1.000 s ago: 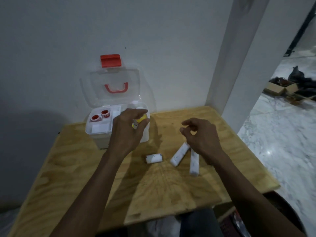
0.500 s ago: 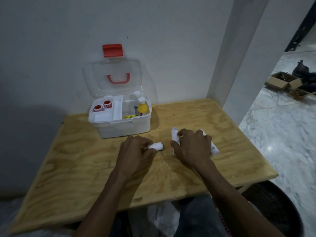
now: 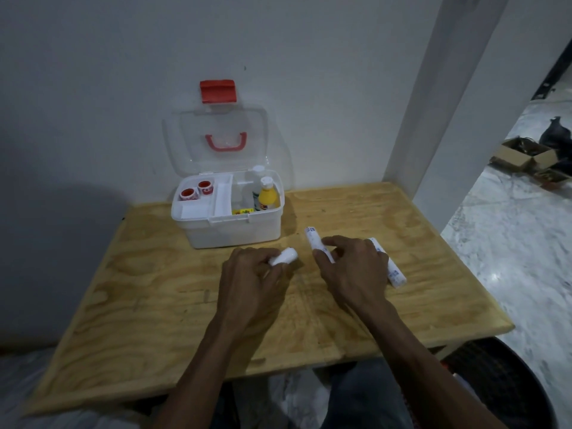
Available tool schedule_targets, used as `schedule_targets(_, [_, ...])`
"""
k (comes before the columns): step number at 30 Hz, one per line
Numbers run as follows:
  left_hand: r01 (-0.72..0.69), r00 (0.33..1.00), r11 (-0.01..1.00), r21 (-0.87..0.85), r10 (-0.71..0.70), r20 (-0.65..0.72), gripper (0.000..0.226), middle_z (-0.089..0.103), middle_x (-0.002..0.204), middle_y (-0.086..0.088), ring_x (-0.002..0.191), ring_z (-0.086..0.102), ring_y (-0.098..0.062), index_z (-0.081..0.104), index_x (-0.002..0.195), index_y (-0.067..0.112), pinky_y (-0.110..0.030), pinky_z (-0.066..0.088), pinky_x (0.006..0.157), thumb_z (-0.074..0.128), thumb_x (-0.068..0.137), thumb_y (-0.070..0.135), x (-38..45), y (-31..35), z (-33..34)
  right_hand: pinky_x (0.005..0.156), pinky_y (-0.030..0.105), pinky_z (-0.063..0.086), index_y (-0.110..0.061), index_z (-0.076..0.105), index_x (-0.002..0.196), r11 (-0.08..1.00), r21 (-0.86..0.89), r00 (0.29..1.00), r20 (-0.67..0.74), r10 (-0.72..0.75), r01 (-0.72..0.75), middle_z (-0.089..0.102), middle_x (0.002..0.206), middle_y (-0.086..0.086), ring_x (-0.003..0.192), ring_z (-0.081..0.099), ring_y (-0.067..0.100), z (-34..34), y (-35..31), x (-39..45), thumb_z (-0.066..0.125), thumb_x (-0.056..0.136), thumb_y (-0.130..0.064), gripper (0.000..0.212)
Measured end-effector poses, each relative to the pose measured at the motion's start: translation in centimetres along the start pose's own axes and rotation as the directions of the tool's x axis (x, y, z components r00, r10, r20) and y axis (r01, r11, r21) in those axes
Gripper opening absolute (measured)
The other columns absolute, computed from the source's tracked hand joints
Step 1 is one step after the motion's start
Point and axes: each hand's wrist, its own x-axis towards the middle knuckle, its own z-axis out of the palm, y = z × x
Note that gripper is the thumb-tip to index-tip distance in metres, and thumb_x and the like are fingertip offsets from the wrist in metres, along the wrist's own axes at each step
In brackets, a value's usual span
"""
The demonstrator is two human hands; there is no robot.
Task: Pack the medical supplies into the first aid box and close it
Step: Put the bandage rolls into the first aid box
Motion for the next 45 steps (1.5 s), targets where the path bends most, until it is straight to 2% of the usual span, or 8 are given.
schedule_targets(4, [0.005,0.989,1.0,-0.006,-0.006,-0.146,0.026,0.072,0.094,0.008,0.09,0.065,-0.015,0.077,0.101,0.016,-0.026,0.048,0.08,0.082,0.076,0.018,0.6,0.1,-2.7,0.081,0.043,0.054,-0.032,0.073,0.109,0.981,0.192,0.999,-0.046,-0.027,0.036,0.072,0.078,-0.009,0.081,0.066,0.015,-1.0,-2.9,0.2,0.064,0.082,-0.048,0.032])
schedule_targets(7, [0.031,0.968,0.999,0.019,-0.025,-0.251,0.024,0.067,0.092,0.016,0.087,0.06,-0.001,0.077,0.1,0.02,-0.013,0.044,0.074,0.081,0.077,0.023,1.8,-0.4,-5.3,0.073,0.035,0.056,-0.031,0.073,0.11,0.959,0.272,0.996,-0.057,-0.072,0.084,0.07,0.077,-0.01,0.072,0.065,0.009,-0.8,-5.9,1.0,0.068,0.081,-0.043,0.032])
schedule_targets(12, [0.161,0.934,0.985,0.064,-0.131,-0.331,0.026,0.075,0.096,0.001,0.09,0.066,-0.018,0.078,0.102,0.02,-0.031,0.051,0.083,0.08,0.077,0.028,4.7,-2.8,-9.5,0.07,0.03,0.054,-0.029,0.075,0.106,0.938,0.33,0.994,-0.058,-0.098,0.111,0.071,0.077,-0.008,0.075,0.065,0.01,1.3,-11.3,3.1,0.068,0.078,-0.042,0.031])
schedule_targets(20, [0.177,0.967,0.954,0.242,-0.123,-0.224,0.027,0.077,0.094,-0.006,0.086,0.069,-0.024,0.078,0.102,0.017,-0.036,0.054,0.083,0.079,0.077,0.03,9.0,-6.2,-12.2,0.082,0.029,0.05,-0.026,0.071,0.114,0.959,0.271,0.995,0.037,-0.096,0.083,0.073,0.109,-0.003,0.099,0.068,0.019,6.5,-17.2,6.9,0.065,0.083,-0.039,0.034])
schedule_targets(23, [0.133,0.984,0.946,0.294,-0.091,-0.154,0.032,0.077,0.101,-0.005,0.09,0.07,-0.022,0.077,0.106,0.018,-0.039,0.055,0.085,0.079,0.077,0.032,9.9,-6.9,-12.2,0.078,0.027,0.045,-0.023,0.071,0.115,0.97,0.229,0.996,0.019,-0.085,0.079,0.073,0.111,0.0,0.099,0.068,0.021,7.8,-18.0,7.5,0.067,0.084,-0.036,0.034])
schedule_targets(27, [0.092,0.994,0.927,0.365,-0.065,-0.086,0.031,0.077,0.1,-0.003,0.09,0.069,-0.022,0.078,0.105,0.019,-0.042,0.054,0.085,0.077,0.078,0.035,10.6,-7.6,-12.0,0.088,0.035,0.049,-0.02,0.071,0.113,0.982,0.167,0.996,0.003,-0.09,0.088,0.073,0.111,0.003,0.1,0.067,0.023,8.7,-18.2,7.8,0.067,0.085,-0.035,0.032])
schedule_targets(35, [0.131,0.991,0.898,0.42,-0.133,-0.027,0.033,0.075,0.106,-0.006,0.095,0.064,-0.026,0.077,0.108,0.02,-0.044,0.05,0.089,0.074,0.08,0.039,11.5,-8.4,-11.6,0.089,0.045,0.053,-0.018,0.076,0.101,0.987,0.088,0.991,-0.009,-0.135,0.135,0.073,0.105,0.006,0.101,0.063,0.026,9.7,-18.0,8.0,0.065,0.085,-0.036,0.027])
schedule_targets(45, [0.14,0.989,0.896,0.421,-0.15,-0.009,0.032,0.07,0.12,-0.008,0.105,0.064,-0.027,0.076,0.11,0.014,-0.039,0.048,0.09,0.074,0.083,0.032,11.5,-7.6,-11.9,0.083,0.034,0.049,-0.015,0.077,0.097,0.98,0.076,0.982,0.024,-0.187,0.184,0.072,0.104,0.006,0.098,0.062,0.022,9.8,-17.1,8.3,0.067,0.086,-0.033,0.023])
